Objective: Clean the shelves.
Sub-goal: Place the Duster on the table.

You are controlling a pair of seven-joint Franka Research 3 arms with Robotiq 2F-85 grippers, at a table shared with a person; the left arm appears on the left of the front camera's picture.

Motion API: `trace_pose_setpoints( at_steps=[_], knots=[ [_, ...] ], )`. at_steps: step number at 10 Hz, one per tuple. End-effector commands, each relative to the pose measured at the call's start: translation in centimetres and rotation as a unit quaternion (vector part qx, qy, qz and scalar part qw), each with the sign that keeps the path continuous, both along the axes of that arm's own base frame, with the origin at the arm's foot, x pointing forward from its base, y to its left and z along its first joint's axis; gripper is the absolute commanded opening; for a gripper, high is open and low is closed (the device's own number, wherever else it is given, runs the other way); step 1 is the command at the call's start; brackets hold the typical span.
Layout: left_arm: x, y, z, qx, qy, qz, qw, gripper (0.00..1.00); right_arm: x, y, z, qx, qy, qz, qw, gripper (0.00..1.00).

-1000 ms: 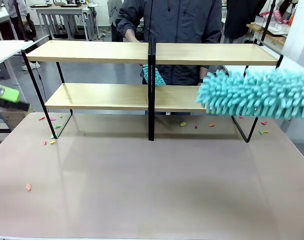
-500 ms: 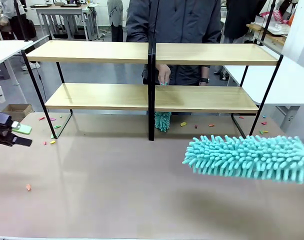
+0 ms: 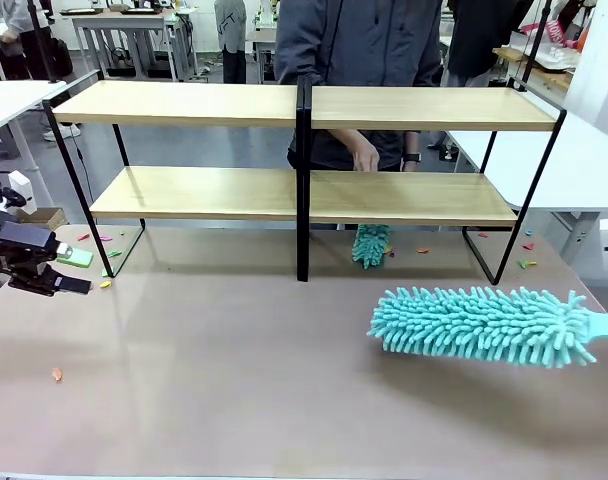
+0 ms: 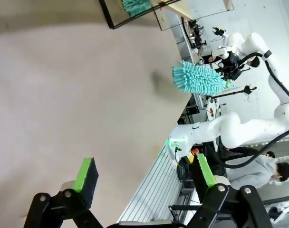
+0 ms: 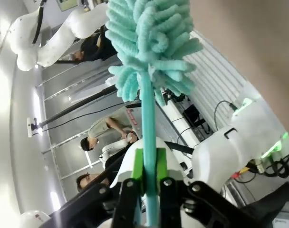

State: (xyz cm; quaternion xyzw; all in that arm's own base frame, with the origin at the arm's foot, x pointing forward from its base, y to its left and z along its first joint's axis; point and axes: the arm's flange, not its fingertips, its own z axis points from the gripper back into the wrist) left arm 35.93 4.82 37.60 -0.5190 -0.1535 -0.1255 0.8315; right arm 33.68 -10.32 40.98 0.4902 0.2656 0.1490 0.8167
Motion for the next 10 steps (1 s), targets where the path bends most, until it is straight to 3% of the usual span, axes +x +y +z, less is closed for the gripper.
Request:
trace_pose_setpoints(
  at_steps=[1,3,4,5,6,7,10],
  knots=[
    [-0.2,0.2,0.6,-0.006,-0.012,-0.006,1.000,1.00,0.8,-0.5,0.0,-0.004,-0.025,-0.002,1.000,0.12],
    [-0.2,0.2,0.6,-0.006,-0.012,-0.006,1.000,1.00,1.3,-0.7,-0.4,0.007,-0.017,0.009,1.000,0.12],
    [-0.2,0.2,0.6,-0.006,-0.012,-0.006,1.000,1.00,1.6,-0.9,-0.5,0.005,-0.013,0.007,1.000,0.25],
    [-0.2,0.2,0.6,-0.006,-0.012,-0.006,1.000,1.00,1.8,-1.2,-0.8,-0.006,-0.007,0.010,1.000,0.69],
    [-0.2,0.2,0.6,-0.006,-0.012,-0.006,1.000,1.00,2.1,-1.5,-1.1,-0.020,-0.001,0.012,1.000,0.81],
    [-0.2,0.2,0.6,-0.006,-0.012,-0.006,1.000,1.00,2.3,-1.8,-1.3,-0.029,0.002,0.011,1.000,1.00],
    [-0.2,0.2,0.6,-0.006,-0.012,-0.006,1.000,1.00,3.4,-4.0,-0.9,-0.077,-0.047,-0.043,0.995,1.00]
  ],
)
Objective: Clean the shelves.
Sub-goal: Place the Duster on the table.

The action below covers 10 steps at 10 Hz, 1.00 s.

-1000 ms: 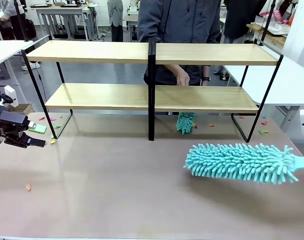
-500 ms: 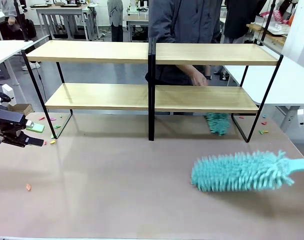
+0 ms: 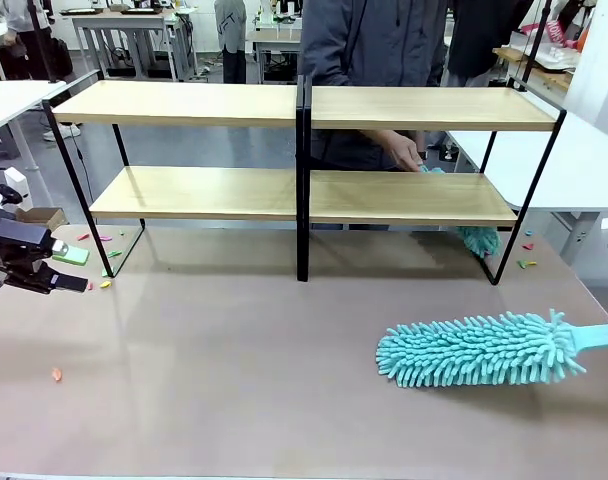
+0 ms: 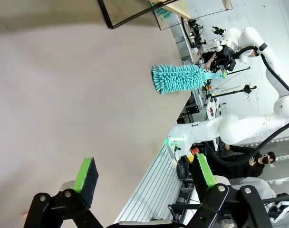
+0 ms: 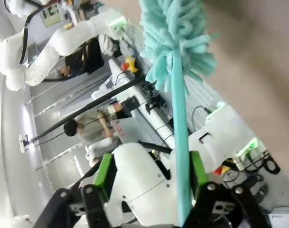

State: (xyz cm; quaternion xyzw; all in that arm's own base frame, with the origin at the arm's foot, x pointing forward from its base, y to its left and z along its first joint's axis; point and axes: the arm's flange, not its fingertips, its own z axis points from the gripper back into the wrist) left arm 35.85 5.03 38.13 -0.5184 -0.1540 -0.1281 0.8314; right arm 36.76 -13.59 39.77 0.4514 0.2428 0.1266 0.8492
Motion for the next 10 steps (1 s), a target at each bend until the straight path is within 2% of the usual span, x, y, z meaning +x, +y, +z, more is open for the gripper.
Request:
trace_pose_setpoints(
  at_steps=[1,2,4,5,6,7,8,9,10],
  knots=[
    [-0.1,0.0,0.0,-0.006,-0.010,-0.004,1.000,1.00,0.8,-1.4,0.6,-0.041,-0.076,-0.072,0.994,1.00],
    [-0.1,0.0,0.0,-0.006,-0.010,-0.004,1.000,1.00,0.9,-2.0,1.3,-0.037,-0.137,-0.146,0.979,1.00],
    [-0.1,0.0,0.0,-0.006,-0.010,-0.004,1.000,1.00,1.2,-2.8,3.4,0.016,-0.235,-0.286,0.929,1.00],
    [-0.1,0.0,0.0,-0.006,-0.010,-0.004,1.000,1.00,1.1,-3.2,4.4,0.058,-0.253,-0.346,0.902,1.00],
    [-0.1,0.0,0.0,-0.006,-0.010,-0.004,1.000,1.00,0.8,-3.4,5.3,0.099,-0.245,-0.361,0.894,1.00],
    [-0.1,0.0,0.0,-0.006,-0.010,-0.004,1.000,1.00,0.3,-3.6,5.9,0.139,-0.213,-0.350,0.902,1.00],
    [-0.1,0.0,0.0,-0.006,-0.010,-0.004,1.000,1.00,-0.3,-3.5,6.4,0.165,-0.175,-0.332,0.912,1.00],
    [-0.1,0.0,0.0,-0.006,-0.010,-0.004,1.000,1.00,-0.8,-3.4,6.6,0.164,-0.155,-0.317,0.921,1.00],
    [-0.1,0.0,0.0,-0.006,-0.010,-0.004,1.000,1.00,-1.1,-3.0,6.4,0.153,-0.095,-0.272,0.945,1.00]
  ],
)
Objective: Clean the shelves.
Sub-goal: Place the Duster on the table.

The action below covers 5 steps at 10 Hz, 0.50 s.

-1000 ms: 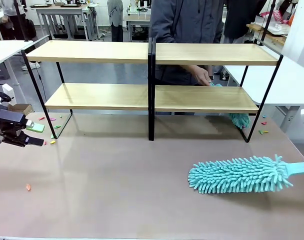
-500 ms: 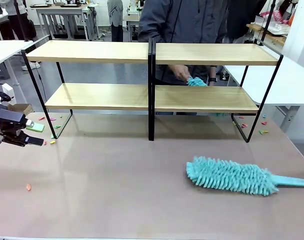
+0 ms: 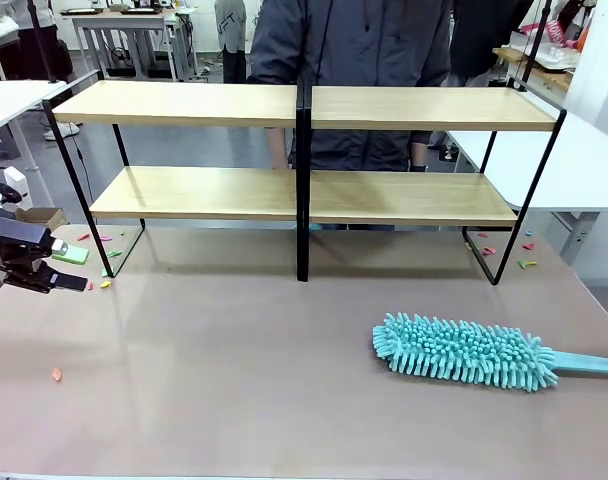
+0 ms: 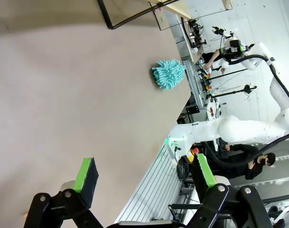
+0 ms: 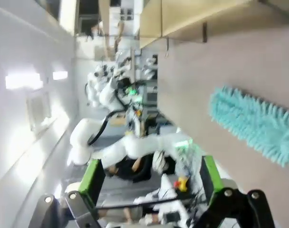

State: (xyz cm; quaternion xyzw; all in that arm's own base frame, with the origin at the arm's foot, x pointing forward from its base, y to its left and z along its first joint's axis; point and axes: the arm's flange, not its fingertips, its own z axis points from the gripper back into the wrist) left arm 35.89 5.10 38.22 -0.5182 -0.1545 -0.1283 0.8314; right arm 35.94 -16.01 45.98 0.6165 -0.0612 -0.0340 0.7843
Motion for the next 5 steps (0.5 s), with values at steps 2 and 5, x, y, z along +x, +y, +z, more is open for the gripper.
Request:
trace_pose_setpoints(
  at_steps=[2,5],
  knots=[
    [-0.18,-0.07,-0.06,-0.007,-0.010,-0.004,1.000,1.00,0.70,-0.84,0.20,-0.016,-0.030,-0.037,0.999,1.00],
    [-0.18,-0.07,-0.06,-0.007,-0.010,-0.004,1.000,1.00,0.70,-0.84,0.20,-0.016,-0.030,-0.037,0.999,1.00]
  ],
)
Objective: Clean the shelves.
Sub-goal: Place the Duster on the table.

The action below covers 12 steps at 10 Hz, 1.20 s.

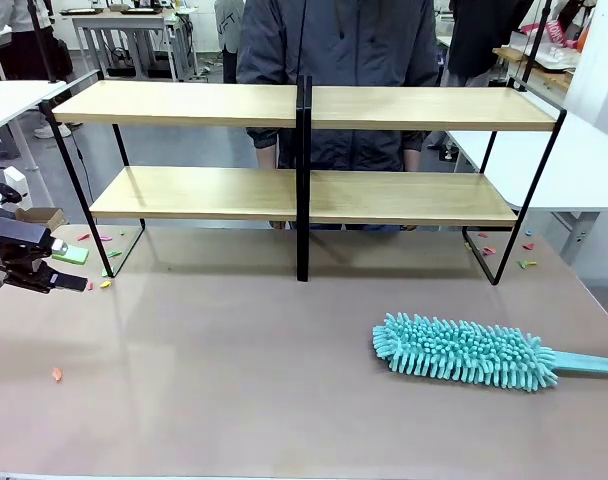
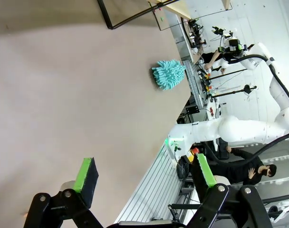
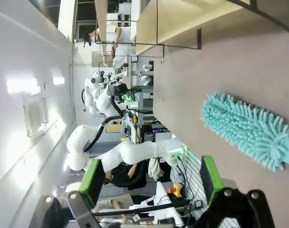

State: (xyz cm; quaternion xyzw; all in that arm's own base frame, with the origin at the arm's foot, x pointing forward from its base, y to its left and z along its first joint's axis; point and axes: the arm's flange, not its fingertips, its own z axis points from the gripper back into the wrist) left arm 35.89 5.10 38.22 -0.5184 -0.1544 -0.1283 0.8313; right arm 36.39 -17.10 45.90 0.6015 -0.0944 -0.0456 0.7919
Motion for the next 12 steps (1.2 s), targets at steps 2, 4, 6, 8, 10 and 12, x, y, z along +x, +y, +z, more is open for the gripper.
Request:
trace_pose_setpoints(
  at_steps=[2,4,6,8,10,12],
  knots=[
    [-0.17,-0.07,-0.06,-0.006,-0.010,-0.004,1.000,1.00,0.25,0.25,0.27,0.000,-0.013,-0.007,1.000,1.00],
    [-0.17,-0.07,-0.06,-0.006,-0.010,-0.004,1.000,1.00,0.25,0.25,0.27,0.000,-0.013,-0.007,1.000,1.00],
    [-0.17,-0.07,-0.06,-0.006,-0.010,-0.004,1.000,1.00,0.25,0.25,0.27,0.000,-0.013,-0.007,1.000,1.00],
    [-0.17,-0.07,-0.06,-0.006,-0.010,-0.004,1.000,1.00,0.25,0.25,0.27,0.000,-0.013,-0.007,1.000,1.00],
    [-0.17,-0.07,-0.06,-0.006,-0.010,-0.004,1.000,1.00,0.25,0.25,0.27,0.000,-0.013,-0.007,1.000,1.00],
    [-0.17,-0.07,-0.06,-0.006,-0.010,-0.004,1.000,1.00,0.25,0.25,0.27,0.000,-0.013,-0.007,1.000,1.00]
  ],
)
